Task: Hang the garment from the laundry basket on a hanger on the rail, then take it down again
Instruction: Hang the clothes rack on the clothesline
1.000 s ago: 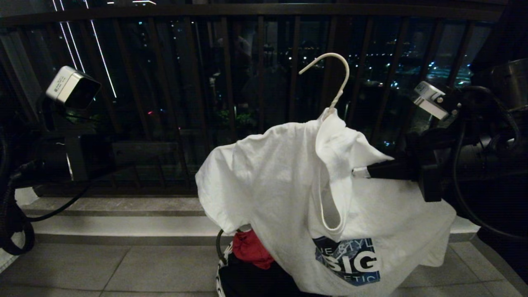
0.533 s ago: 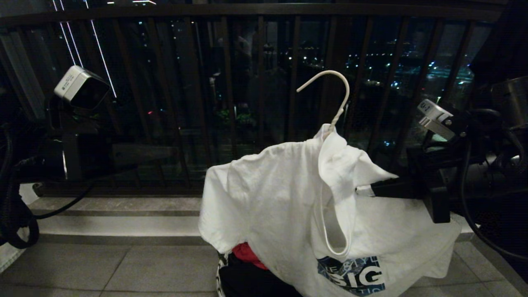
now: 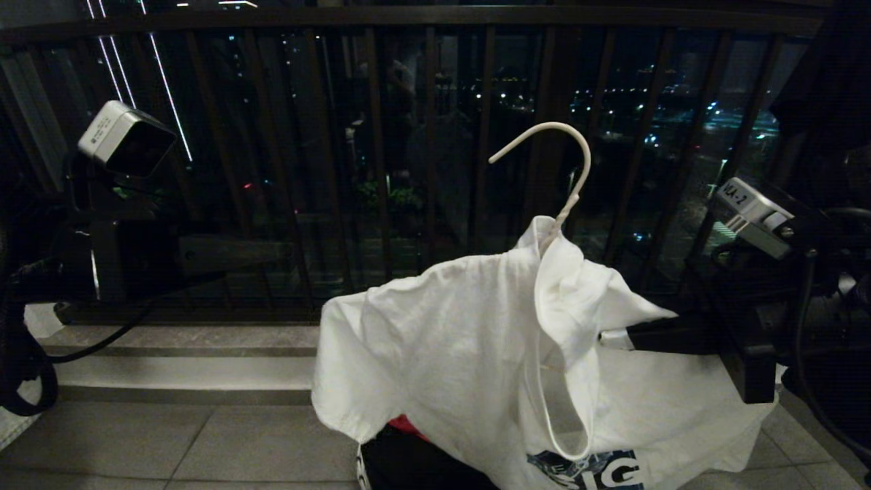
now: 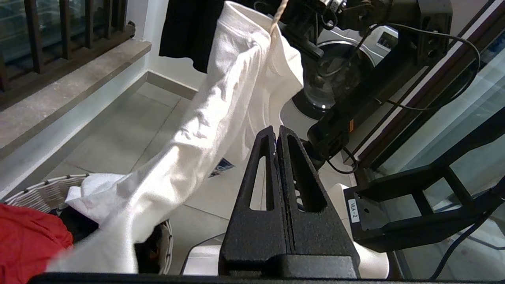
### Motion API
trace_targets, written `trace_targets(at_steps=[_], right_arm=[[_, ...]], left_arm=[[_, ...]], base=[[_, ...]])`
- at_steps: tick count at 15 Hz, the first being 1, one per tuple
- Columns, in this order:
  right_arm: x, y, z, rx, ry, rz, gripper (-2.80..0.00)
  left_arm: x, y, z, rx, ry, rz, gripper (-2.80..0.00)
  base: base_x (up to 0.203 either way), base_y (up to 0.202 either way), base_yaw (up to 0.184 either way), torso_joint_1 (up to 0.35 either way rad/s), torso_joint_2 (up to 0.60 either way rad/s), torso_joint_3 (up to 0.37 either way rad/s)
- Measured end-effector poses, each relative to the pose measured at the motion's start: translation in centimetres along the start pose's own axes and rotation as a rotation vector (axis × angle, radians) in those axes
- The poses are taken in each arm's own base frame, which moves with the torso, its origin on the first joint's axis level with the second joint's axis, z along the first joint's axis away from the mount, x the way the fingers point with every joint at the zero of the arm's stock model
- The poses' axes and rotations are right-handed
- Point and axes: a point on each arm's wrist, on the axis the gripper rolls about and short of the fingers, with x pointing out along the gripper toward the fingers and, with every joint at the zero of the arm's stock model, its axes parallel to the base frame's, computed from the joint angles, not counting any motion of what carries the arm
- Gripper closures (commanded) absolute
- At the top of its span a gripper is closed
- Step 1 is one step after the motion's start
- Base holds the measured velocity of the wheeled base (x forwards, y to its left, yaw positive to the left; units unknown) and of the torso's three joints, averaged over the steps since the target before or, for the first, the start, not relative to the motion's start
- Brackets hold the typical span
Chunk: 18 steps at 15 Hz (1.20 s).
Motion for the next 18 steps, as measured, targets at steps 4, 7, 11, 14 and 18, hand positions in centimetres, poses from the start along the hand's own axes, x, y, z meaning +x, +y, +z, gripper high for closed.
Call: trace_targets(at_steps=[4, 7, 11, 14, 18], right_arm=[[0.0, 0.2, -0.1, -0.024, 0.001, 0.003, 0.0], [0.0, 0.4, -0.5, -0.044, 0.002, 0.015, 0.0], [-0.2, 0.7, -0.4, -0.051, -0.004, 0.019, 0.0], [-0.3, 0.8, -0.4, -0.052, -0.005, 0.015, 0.0], [-0.5, 1.1, -0.4, -0.056, -0.008, 0.015, 0.0]], left_arm=[[0.0, -0.2, 0.1, 0.005, -0.002, 0.002, 0.0], [-0.1, -0.4, 0.1, 0.01, -0.003, 0.003, 0.0], [-0.1, -0.5, 0.2, 0.017, -0.004, 0.001, 0.0], [-0.1, -0.5, 0.2, 0.014, -0.003, 0.002, 0.0], [0.0, -0.6, 0.2, 0.016, -0.003, 0.0, 0.0]], base=[[0.0, 0.0, 0.0, 0.005, -0.08, -0.074], [0.0, 0.0, 0.0, 0.047, -0.19, -0.321], [0.0, 0.0, 0.0, 0.088, -0.54, -0.333], [0.0, 0.0, 0.0, 0.144, -0.45, -0.317], [0.0, 0.0, 0.0, 0.156, -0.47, -0.311]])
